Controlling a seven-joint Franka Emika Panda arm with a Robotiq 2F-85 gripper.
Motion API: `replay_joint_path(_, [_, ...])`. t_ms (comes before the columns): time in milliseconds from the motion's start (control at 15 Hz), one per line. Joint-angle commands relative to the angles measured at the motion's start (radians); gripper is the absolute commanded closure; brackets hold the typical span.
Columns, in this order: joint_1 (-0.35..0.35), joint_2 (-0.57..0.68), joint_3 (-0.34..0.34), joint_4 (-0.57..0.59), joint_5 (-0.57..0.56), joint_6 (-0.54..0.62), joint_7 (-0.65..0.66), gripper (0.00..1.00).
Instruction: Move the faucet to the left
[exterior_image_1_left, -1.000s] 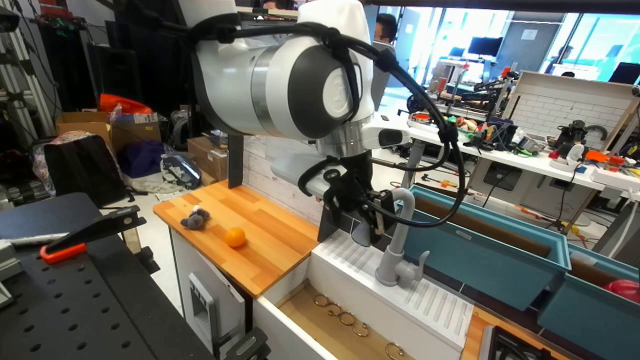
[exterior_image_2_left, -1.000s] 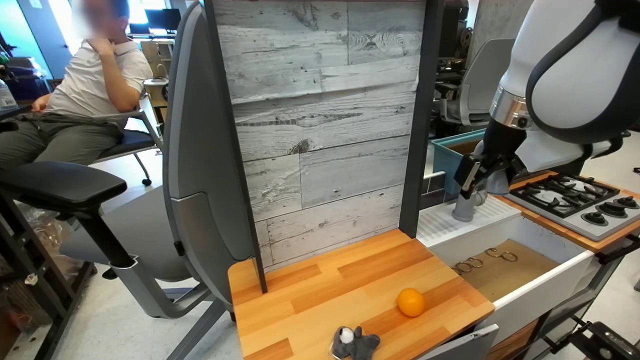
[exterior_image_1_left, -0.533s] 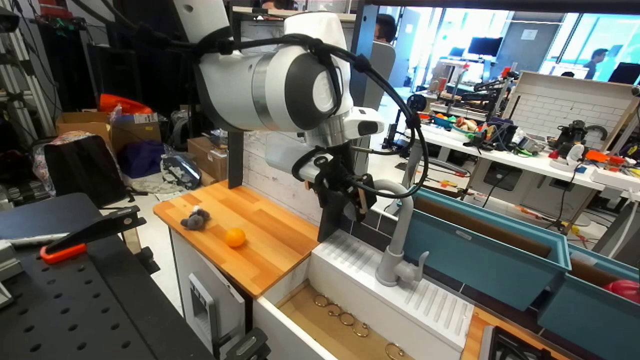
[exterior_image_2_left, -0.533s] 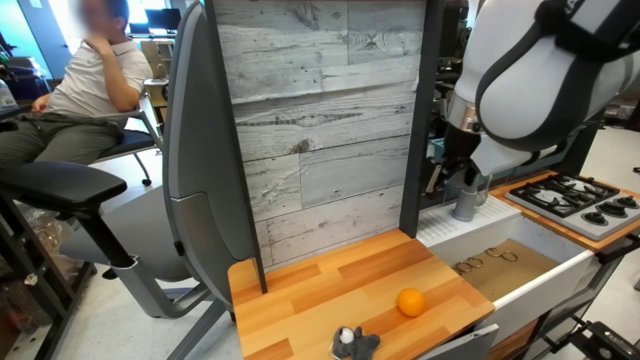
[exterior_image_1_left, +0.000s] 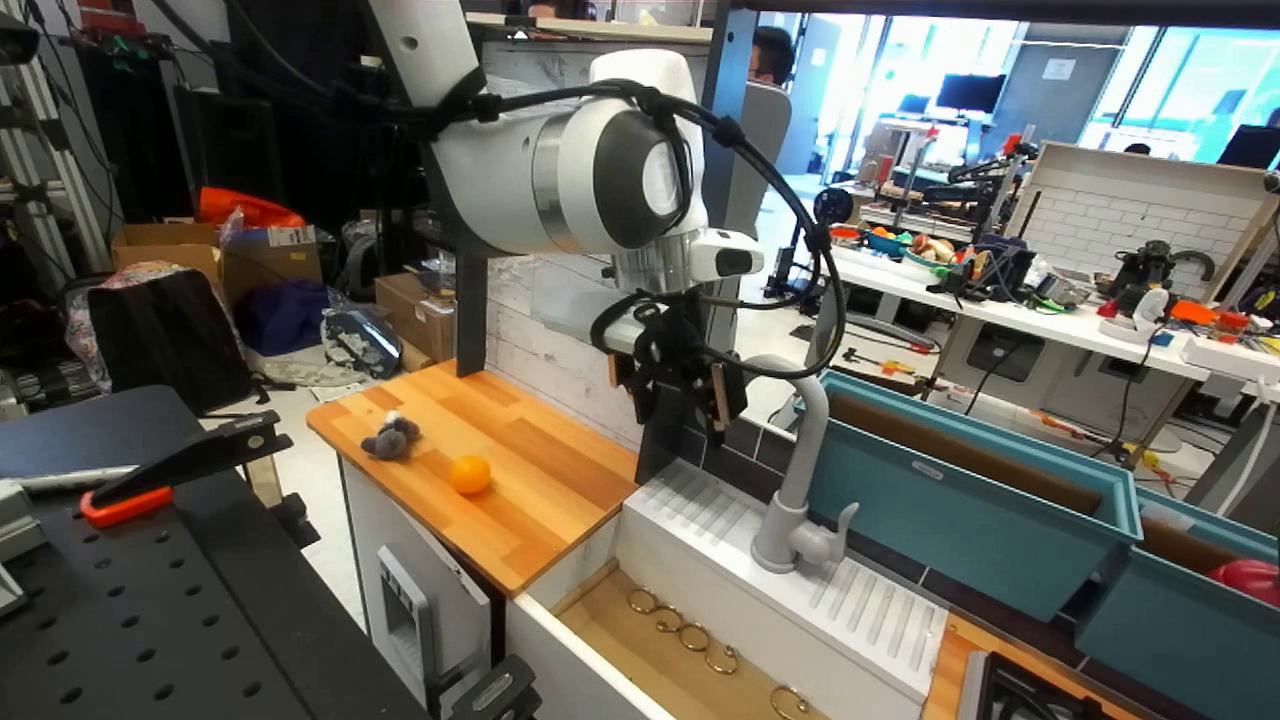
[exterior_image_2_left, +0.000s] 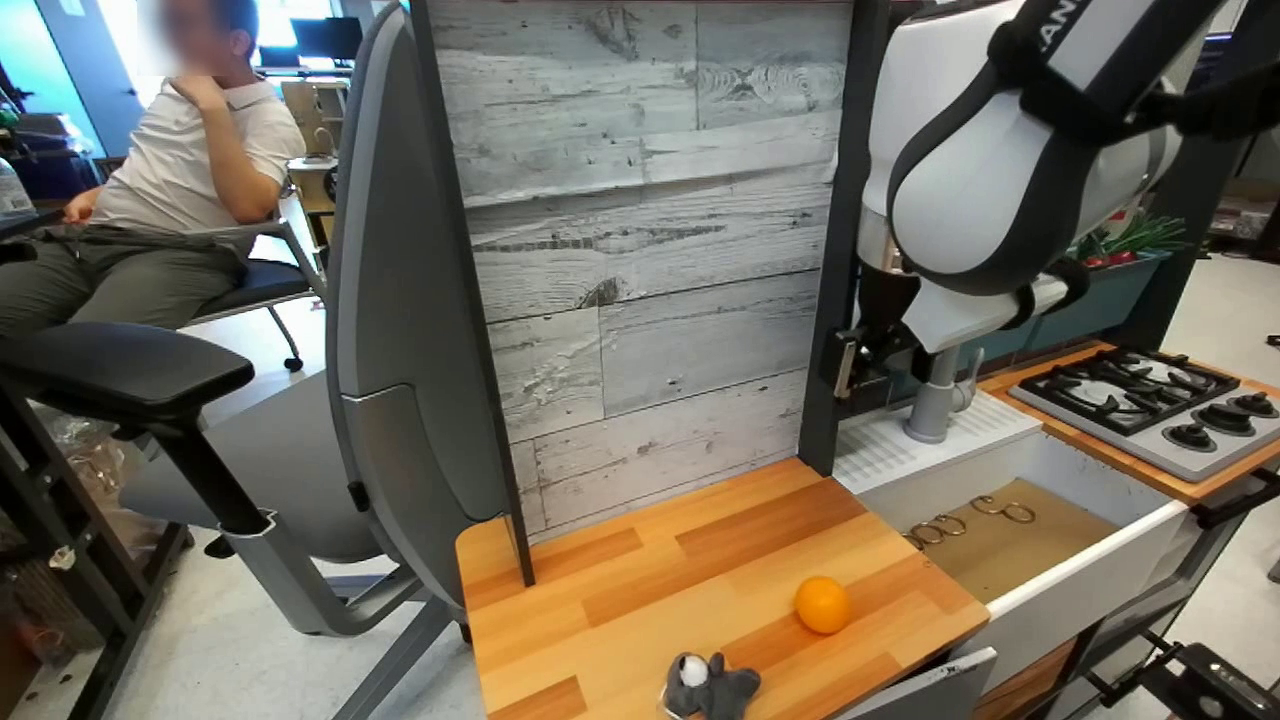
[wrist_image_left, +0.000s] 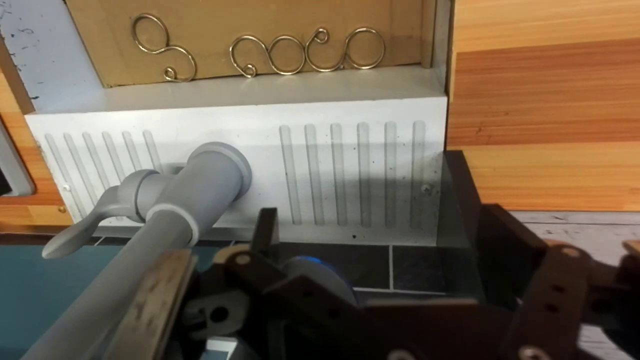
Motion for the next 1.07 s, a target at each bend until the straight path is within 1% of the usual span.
replay_joint_path(0, [-0.011,0.015,0.031,0.037,-0.006,-0.087,0.005,0.0])
replay_joint_path(333, [-0.02,-0.035,0.075,-0.043,-0.018,-0.149,-0.025,0.0])
replay_joint_path(467, [-0.03,-0.062,0.101,-0.066,-0.006,-0.256,-0.034,0.0])
replay_joint_path(600, [-0.055,-0.093,0.135,-0.086,0.003,-0.345,-0.054,0.0])
replay_joint_path(800, [-0.112,-0.154,0.192,-0.133,0.029,-0.443,-0.097,0.0])
replay_joint_path(867, [-0.138,-0.172,0.212,-0.147,0.043,-0.462,-0.117,0.0])
replay_joint_path(933, [-0.094,-0.101,0.179,-0.087,0.0,-0.42,-0.054,0.0])
replay_joint_path(1000, [-0.113,-0.121,0.193,-0.103,0.01,-0.435,-0.072,0.0])
